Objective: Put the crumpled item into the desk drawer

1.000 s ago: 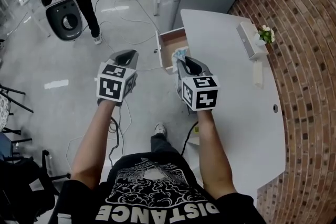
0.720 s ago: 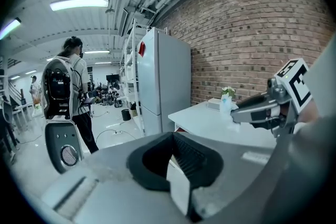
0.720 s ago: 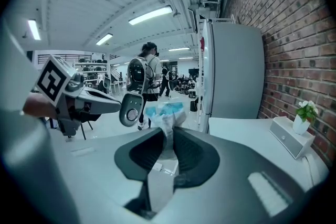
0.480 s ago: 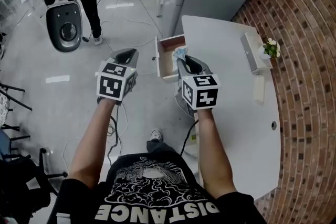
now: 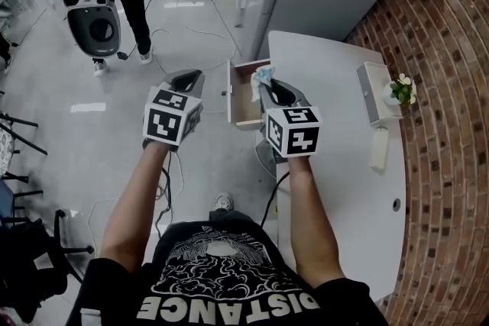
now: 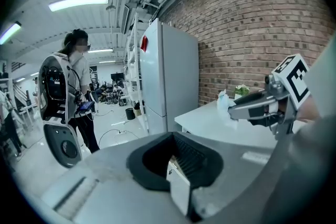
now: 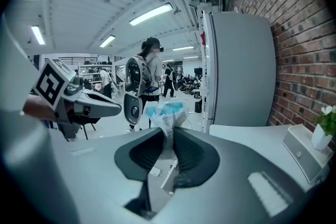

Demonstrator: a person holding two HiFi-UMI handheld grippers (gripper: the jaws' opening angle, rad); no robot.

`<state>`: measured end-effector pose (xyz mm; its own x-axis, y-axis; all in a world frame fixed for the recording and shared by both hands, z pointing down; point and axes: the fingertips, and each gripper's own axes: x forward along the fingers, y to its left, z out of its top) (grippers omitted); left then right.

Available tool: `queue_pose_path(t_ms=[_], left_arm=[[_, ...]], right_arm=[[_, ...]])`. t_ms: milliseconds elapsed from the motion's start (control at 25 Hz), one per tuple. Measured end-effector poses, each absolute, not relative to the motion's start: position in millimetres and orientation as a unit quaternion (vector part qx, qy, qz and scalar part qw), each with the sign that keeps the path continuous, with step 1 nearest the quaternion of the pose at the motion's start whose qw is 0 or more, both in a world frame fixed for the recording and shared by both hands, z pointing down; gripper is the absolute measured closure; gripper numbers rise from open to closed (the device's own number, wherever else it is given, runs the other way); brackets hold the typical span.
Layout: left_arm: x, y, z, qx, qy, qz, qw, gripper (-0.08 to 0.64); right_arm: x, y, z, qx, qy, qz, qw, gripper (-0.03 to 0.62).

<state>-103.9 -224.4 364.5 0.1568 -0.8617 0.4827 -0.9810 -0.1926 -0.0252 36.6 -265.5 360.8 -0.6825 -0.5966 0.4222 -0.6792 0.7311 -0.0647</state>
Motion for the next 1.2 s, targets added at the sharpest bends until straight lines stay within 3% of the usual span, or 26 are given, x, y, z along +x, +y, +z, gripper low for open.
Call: queue_pose_path(t_ms=[1200], left_arm=[[-142,-273,393,0.745,-0.613,0.207,0.160,0.560]], right_arm=[[-2,-306,403,0.349,-0.904,0.140,0.204,0.529]])
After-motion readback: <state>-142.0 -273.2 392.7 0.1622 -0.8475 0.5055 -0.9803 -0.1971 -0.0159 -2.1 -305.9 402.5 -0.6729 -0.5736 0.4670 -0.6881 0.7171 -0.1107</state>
